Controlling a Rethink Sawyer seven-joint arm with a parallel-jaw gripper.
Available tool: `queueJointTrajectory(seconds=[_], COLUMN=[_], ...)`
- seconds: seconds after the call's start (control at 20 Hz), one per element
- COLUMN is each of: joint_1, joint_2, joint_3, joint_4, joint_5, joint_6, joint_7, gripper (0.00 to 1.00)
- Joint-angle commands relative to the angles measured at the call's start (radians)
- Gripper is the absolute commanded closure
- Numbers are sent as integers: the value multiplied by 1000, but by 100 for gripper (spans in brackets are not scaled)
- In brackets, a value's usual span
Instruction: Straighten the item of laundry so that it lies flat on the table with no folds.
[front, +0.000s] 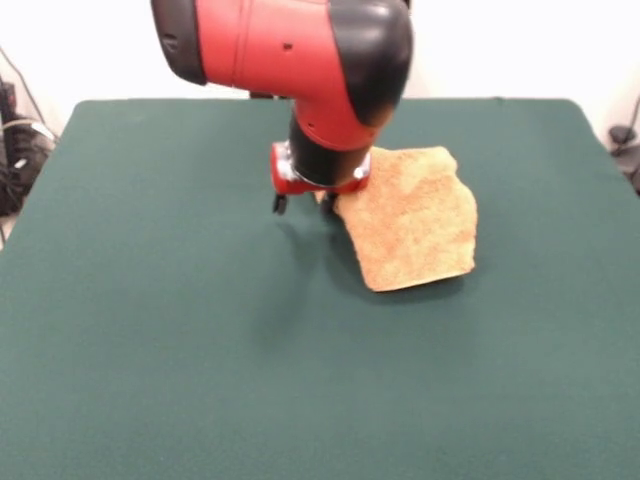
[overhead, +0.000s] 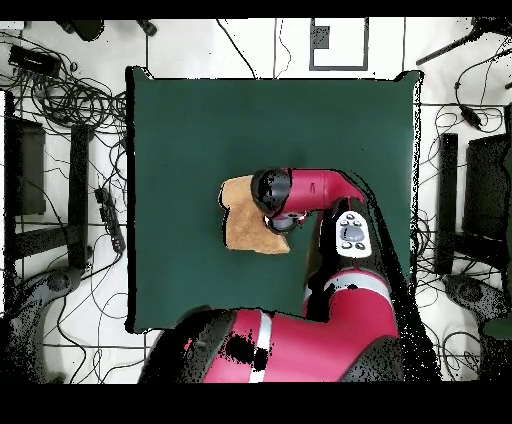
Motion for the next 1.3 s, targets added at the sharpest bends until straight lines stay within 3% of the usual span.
queueJointTrajectory(seconds=[0.05, 0.35, 0.9, 1.3], joint_1=[-64, -141, -336, -402], joint_2=[-25, -60, -91, -97], joint_3=[138, 180, 365, 430], joint_4=[197, 280, 489, 550], joint_5=[3, -9, -36, -80], joint_6=[-73, -117, -401, -490], joint_7=[-64, -93, -98, -68], gripper=[0, 0, 0, 0])
